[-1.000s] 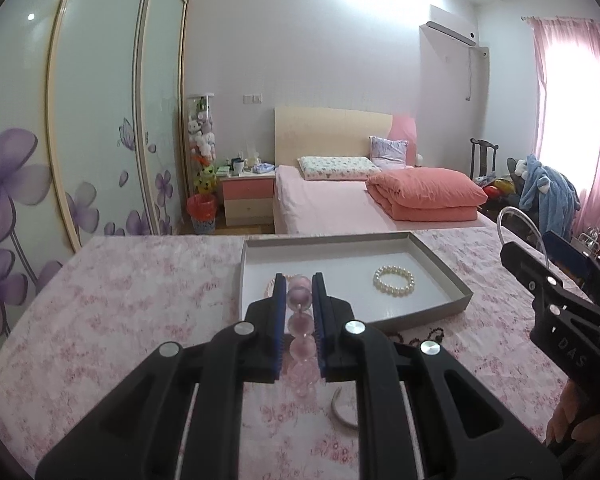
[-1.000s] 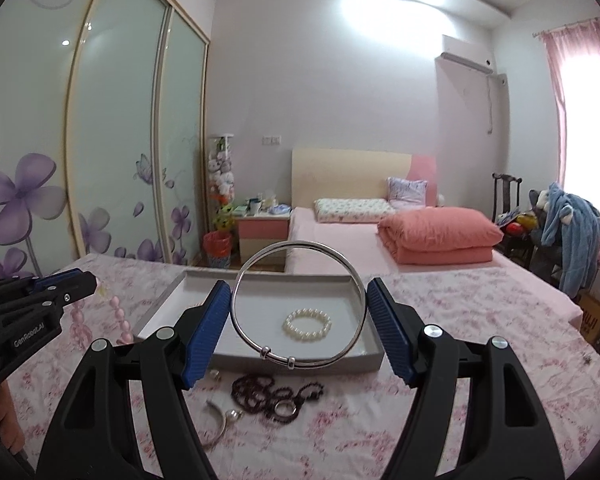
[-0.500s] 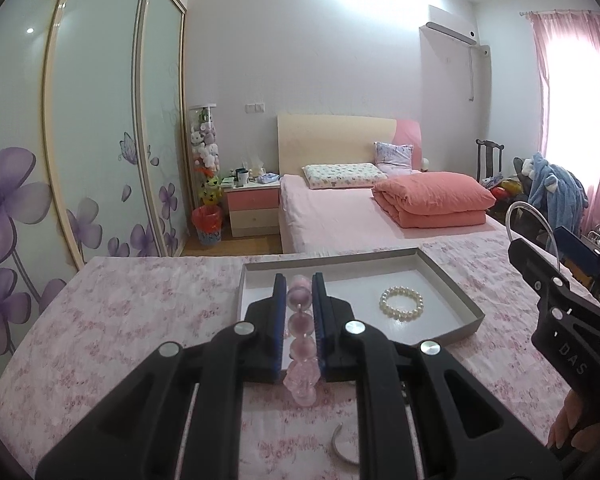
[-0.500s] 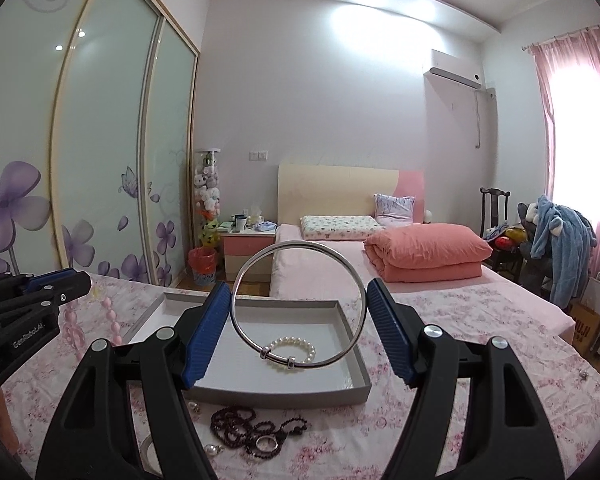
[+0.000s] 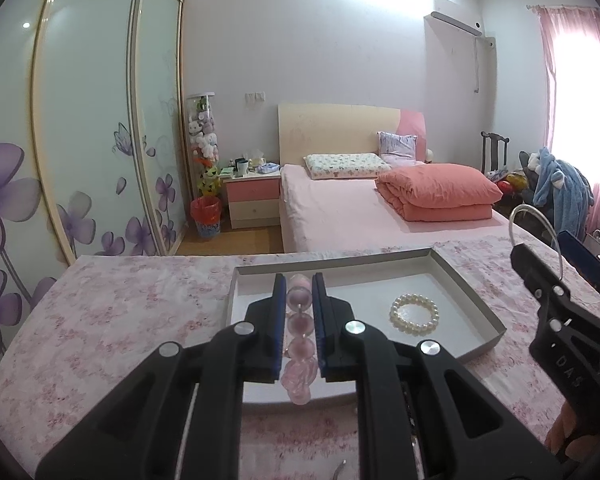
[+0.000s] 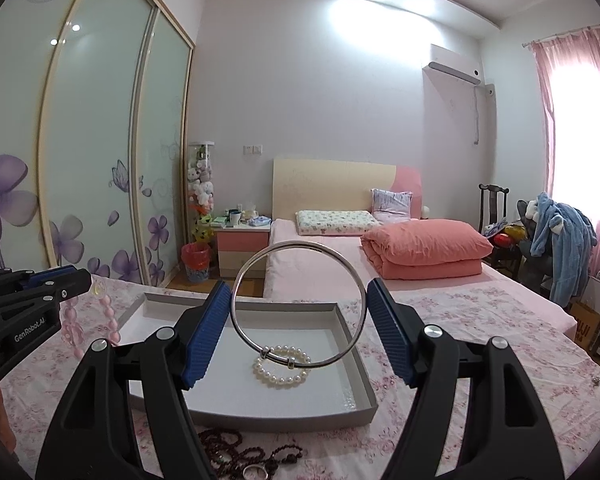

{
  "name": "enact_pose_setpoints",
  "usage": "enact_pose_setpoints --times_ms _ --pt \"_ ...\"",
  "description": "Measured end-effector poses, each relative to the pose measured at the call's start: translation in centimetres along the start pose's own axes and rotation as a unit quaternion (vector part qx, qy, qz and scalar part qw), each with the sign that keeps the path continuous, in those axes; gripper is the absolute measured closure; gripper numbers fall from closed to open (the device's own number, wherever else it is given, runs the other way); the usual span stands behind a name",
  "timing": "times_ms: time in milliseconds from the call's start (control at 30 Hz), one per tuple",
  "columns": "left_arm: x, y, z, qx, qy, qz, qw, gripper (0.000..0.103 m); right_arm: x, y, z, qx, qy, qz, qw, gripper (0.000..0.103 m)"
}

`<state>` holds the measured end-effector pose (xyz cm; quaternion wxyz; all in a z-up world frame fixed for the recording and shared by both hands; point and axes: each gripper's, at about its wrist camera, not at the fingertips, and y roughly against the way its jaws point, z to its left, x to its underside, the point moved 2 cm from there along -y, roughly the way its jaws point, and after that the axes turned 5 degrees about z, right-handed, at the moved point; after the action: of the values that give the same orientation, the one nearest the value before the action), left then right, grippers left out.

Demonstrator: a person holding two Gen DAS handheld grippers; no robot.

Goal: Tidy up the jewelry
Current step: 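Lower the silver bangle and pink bead bracelet into the tray and release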

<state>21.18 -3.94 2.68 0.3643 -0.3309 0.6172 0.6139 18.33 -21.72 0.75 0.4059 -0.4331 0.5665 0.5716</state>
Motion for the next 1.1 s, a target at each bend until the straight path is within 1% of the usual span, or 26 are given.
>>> enact_pose_setpoints --times_ms 267,467,667,767,833,867,900,1000,1100 --pt "-0.5 -4.4 -0.5 0.011 -0.004 0.023 0.9997 0.089 0.5 -4.1 0.1 -0.004 0.014 0.039 0.999 0.033" --pt "-0.2 -7.8 -0.3 0.012 -0.002 0.046 0.9989 0.089 1.4 -7.0 0.9 -0.012 0.030 0.085 0.996 0.033" --pt "0.4 -10.6 0.0 0.025 0.007 0.074 0.9969 0.089 2.6 -9.3 2.0 -0.023 0.040 0.138 0.989 0.033" --pt "0.1 -10.6 0.6 0.021 0.017 0.068 0.9973 0.086 2.6 -9.9 2.6 -0.027 0.043 0.146 0.988 0.032" --pt "-0.3 -10.2 1.4 0.016 0.028 0.061 0.9976 0.076 2.6 -10.4 2.8 -0.033 0.042 0.156 0.986 0.032" --pt "-0.4 -10.0 1.9 0.010 0.033 0.056 0.9979 0.076 2.6 -10.7 2.8 -0.037 0.041 0.159 0.986 0.031" --pt "-0.5 -9.7 2.3 0.006 0.036 0.053 0.9979 0.076 2.6 -10.7 2.8 -0.038 0.039 0.161 0.985 0.026" --pt "-0.8 -9.0 3.5 -0.007 0.049 0.048 0.9976 0.076 2.3 -10.2 2.9 -0.038 0.036 0.155 0.987 0.025" --pt "-0.6 -8.2 4.6 -0.015 0.057 0.047 0.9972 0.076 1.9 -9.4 2.0 -0.036 0.023 0.148 0.988 0.025"
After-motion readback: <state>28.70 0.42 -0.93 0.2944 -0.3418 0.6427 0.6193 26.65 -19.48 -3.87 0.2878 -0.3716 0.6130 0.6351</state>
